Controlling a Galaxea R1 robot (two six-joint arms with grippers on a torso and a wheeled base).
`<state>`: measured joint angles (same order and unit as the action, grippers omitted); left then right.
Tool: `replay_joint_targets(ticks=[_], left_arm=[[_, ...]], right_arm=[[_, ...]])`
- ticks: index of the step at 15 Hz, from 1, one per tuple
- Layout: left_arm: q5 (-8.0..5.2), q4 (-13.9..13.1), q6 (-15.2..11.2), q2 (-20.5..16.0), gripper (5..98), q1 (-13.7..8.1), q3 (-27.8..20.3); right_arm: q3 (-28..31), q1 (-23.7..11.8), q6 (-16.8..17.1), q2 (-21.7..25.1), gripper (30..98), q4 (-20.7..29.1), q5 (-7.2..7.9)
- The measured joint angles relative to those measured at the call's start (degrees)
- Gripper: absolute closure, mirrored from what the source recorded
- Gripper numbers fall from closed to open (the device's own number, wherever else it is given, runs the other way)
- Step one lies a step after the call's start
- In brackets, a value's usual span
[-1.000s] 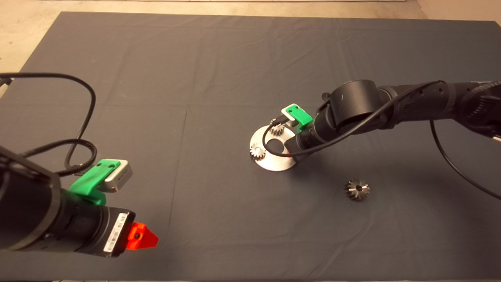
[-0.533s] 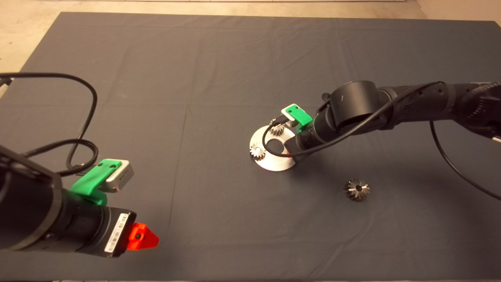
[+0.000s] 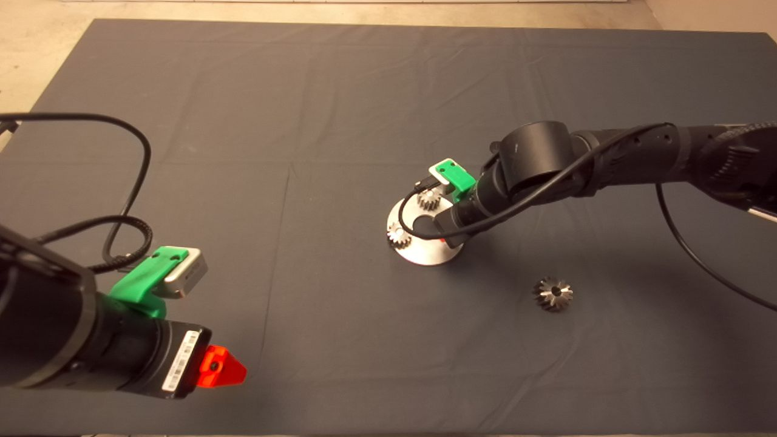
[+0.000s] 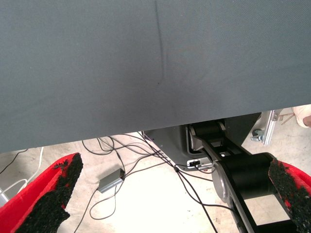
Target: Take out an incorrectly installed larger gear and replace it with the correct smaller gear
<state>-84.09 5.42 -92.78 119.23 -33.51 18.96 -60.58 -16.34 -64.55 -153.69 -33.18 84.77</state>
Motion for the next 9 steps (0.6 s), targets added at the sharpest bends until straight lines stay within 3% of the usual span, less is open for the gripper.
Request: replay_joint_targets(ticks=[9], left_arm=[[0.00, 0.0, 0.0, 0.0, 5.4, 0.0, 0.0]], right_arm=[[0.8, 0.2, 0.0, 0.3, 87.1, -0.3, 0.32]])
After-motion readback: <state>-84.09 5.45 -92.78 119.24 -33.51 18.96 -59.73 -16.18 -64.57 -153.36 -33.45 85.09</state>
